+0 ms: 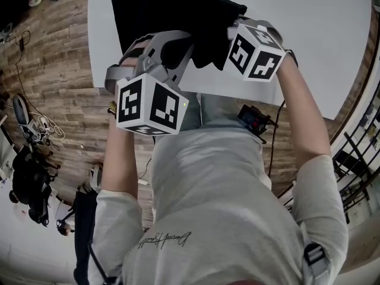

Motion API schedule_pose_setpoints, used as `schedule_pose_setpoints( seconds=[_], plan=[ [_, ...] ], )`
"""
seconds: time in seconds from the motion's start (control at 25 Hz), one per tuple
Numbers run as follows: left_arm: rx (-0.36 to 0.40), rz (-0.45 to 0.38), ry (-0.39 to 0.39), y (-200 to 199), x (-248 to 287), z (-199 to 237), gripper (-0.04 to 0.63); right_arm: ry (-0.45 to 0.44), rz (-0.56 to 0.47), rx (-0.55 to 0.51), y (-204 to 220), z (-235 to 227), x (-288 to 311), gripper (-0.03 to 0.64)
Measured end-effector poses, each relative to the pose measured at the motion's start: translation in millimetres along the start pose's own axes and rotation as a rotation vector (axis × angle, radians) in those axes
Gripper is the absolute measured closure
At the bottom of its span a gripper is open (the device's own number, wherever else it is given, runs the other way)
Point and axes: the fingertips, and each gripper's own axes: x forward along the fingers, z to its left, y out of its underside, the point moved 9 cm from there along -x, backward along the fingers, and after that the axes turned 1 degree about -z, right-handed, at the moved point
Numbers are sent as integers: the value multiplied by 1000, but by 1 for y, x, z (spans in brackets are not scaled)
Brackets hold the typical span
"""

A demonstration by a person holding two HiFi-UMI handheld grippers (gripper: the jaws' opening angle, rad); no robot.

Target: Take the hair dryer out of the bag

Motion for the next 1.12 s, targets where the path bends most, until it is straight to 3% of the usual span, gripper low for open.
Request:
schedule_pose_setpoints(
  seconds=[1.12],
  plan=[
    [-6, 17, -3, 4, -2, 2, 575, 49, -38, 59, 4, 7, -28, 408]
  ],
)
